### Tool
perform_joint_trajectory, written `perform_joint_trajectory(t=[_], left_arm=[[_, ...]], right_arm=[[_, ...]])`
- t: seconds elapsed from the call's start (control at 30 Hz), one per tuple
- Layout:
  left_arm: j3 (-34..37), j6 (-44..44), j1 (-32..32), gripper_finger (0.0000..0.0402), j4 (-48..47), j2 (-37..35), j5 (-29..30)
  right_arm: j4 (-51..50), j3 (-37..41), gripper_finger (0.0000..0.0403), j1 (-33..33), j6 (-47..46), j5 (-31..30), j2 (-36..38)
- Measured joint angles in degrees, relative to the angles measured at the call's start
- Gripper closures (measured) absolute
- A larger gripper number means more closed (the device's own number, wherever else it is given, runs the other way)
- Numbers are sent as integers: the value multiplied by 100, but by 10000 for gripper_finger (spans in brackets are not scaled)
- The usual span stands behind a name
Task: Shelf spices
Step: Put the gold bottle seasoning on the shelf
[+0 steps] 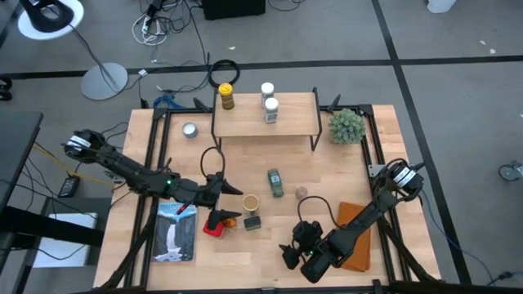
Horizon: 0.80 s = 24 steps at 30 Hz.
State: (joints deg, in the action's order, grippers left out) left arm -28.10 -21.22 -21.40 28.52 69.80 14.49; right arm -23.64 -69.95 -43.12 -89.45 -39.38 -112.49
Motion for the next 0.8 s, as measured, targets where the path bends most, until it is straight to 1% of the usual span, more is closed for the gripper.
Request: perform_joint_trajectory(t=[0.2, 0.4, 0.47, 0.57, 0.7, 0.8], left_arm=[[2, -3, 1, 30, -20, 0, 23], [2, -5, 1, 30, -15, -2, 19], [2, -5, 1, 30, -13, -2, 19], [2, -7, 1, 30, 17, -2, 19], [2, -7, 1, 30, 77, -2, 18], [2, -7, 1, 30, 67, -2, 10]], right_arm=[[2, 0, 29, 12, 228, -332, 2], [334, 0, 29, 12, 251, -213, 4], [343, 0, 29, 12, 264, -108, 4], [329, 0, 29, 23, 307, -102, 4], [304, 0, 29, 100, 697, -95, 17], [101, 0, 29, 182, 1063, -90, 163]])
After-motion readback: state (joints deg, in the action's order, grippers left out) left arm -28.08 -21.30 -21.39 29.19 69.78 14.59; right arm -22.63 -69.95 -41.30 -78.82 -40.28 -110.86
